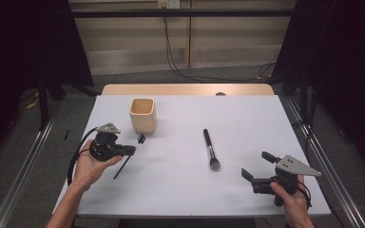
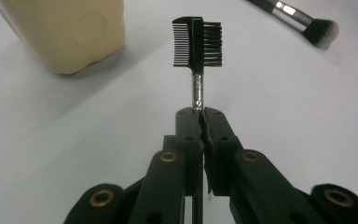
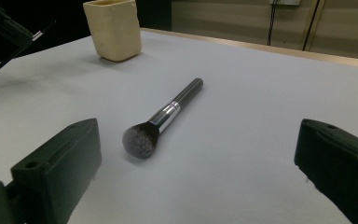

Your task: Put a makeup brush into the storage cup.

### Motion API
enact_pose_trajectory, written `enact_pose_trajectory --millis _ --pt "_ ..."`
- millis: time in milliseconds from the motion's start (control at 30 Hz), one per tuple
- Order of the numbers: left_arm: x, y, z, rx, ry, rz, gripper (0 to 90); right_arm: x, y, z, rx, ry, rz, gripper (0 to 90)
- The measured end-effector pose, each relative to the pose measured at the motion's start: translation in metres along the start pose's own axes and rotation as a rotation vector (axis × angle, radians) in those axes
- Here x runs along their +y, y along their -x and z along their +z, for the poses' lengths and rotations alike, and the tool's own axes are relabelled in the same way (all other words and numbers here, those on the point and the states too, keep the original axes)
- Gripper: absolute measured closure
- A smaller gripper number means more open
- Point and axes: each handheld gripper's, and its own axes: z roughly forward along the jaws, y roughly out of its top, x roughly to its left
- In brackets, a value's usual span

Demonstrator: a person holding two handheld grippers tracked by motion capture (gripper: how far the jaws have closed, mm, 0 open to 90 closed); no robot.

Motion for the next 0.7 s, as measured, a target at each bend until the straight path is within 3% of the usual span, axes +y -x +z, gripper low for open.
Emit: enact_pose_trajectory --millis 200,400,533,700 --pt "-0.001 0.006 -0.005 0.002 0.06 0.018 85.8 0.0 0.001 0.0 -0.004 0.001 0.003 0.0" --pt "-0.004 0.01 -0.005 -0.031 0.103 0.017 85.7 0.0 0.0 0.0 -0.003 0.002 0.001 0.0" --pt "-0.003 0.013 -0.005 -0.03 0.114 0.026 85.7 0.0 0.0 0.0 -0.005 0.002 0.002 0.0" --pt "-0.002 0.014 -0.009 -0.01 0.169 0.032 85.7 0.0 0.0 0.0 -0.004 0.001 0.0 0.0"
